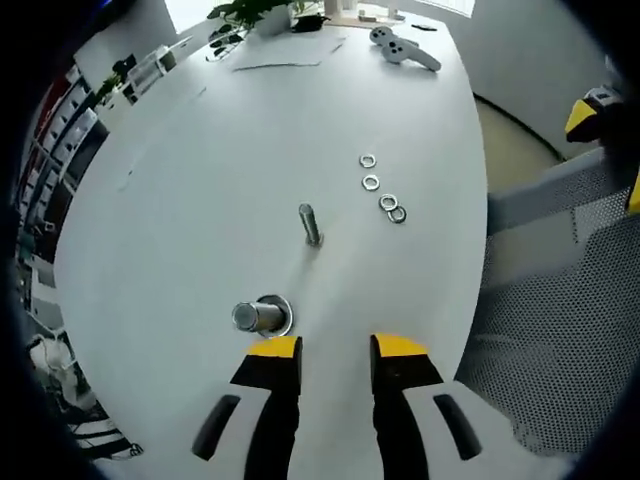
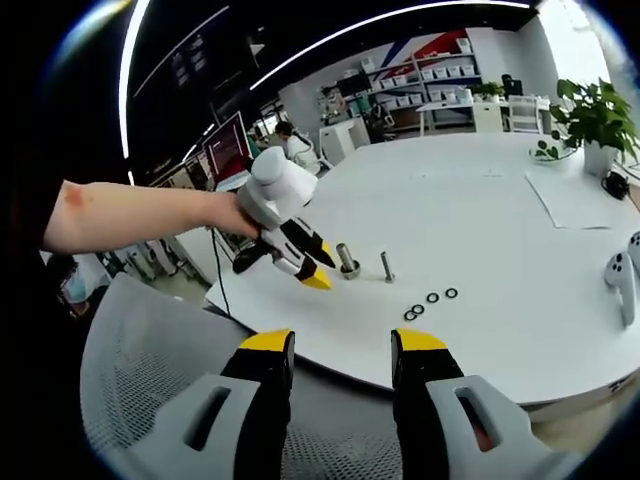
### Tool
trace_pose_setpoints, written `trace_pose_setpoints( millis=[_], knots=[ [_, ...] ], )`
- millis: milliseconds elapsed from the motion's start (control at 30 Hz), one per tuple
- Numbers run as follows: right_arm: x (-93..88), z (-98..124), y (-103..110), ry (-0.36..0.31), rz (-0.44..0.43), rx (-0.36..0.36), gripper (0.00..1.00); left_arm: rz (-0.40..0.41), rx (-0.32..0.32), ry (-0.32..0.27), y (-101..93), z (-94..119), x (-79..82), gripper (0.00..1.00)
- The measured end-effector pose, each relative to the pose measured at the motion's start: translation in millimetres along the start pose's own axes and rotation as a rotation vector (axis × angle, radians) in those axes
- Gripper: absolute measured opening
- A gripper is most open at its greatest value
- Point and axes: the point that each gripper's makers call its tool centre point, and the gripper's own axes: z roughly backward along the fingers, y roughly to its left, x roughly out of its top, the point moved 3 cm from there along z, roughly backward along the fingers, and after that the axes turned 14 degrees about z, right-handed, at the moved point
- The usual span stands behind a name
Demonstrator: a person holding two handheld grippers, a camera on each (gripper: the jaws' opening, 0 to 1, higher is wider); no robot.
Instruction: Place the washer onto the threaded stud by aligning its center hole with the stud, sliding it down to the base, and recovering from edge contact or off-axis alignment until the washer reaches the visible bottom stop.
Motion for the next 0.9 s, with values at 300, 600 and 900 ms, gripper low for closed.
trace_pose_setpoints(
  millis=[300, 600, 900],
  knots=[
    [0.3, 0.4, -0.5, -0.005, -0.004, -0.004, 0.41, -0.003, -0.035, -0.013, -12.5, -10.0, 11.6, 0.25],
    [1.2, 0.4, -0.8, -0.014, -0.007, -0.005, 0.41, -0.035, -0.064, -0.002, -32.0, -22.5, 27.4, 0.25],
    [1.2, 0.3, -0.6, -0.015, -0.008, -0.003, 0.41, -0.065, -0.106, -0.007, -54.2, -38.5, 47.5, 0.27]
  ],
)
